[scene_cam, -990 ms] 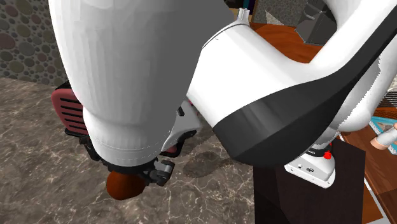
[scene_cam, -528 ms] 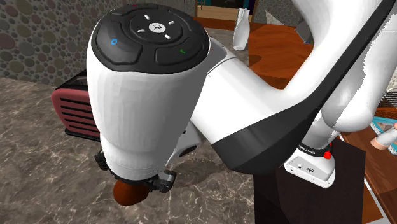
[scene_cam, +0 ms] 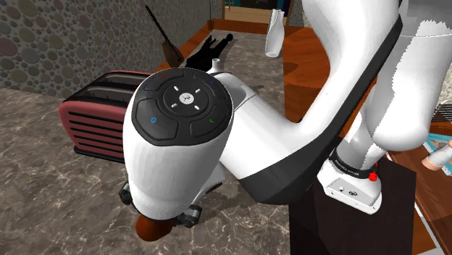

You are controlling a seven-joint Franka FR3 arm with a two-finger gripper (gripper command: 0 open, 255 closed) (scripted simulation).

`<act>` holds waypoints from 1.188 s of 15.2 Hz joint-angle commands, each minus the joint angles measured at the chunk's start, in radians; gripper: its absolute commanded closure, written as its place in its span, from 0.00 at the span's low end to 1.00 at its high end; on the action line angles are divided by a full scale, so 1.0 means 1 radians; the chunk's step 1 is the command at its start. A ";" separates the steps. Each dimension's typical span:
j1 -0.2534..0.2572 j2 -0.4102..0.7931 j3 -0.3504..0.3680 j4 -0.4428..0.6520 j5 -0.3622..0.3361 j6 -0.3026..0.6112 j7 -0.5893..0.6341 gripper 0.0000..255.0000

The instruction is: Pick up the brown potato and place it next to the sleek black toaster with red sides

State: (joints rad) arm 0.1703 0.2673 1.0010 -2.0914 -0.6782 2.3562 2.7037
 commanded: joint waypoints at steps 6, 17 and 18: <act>0.045 0.058 -0.051 -0.014 -0.090 0.034 0.069 1.00; 0.037 0.052 -0.048 -0.021 -0.086 0.039 0.065 0.00; 0.037 0.052 -0.047 -0.020 -0.085 0.039 0.065 0.00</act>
State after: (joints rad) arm 0.2071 0.3194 0.9537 -2.1114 -0.7637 2.3950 2.7683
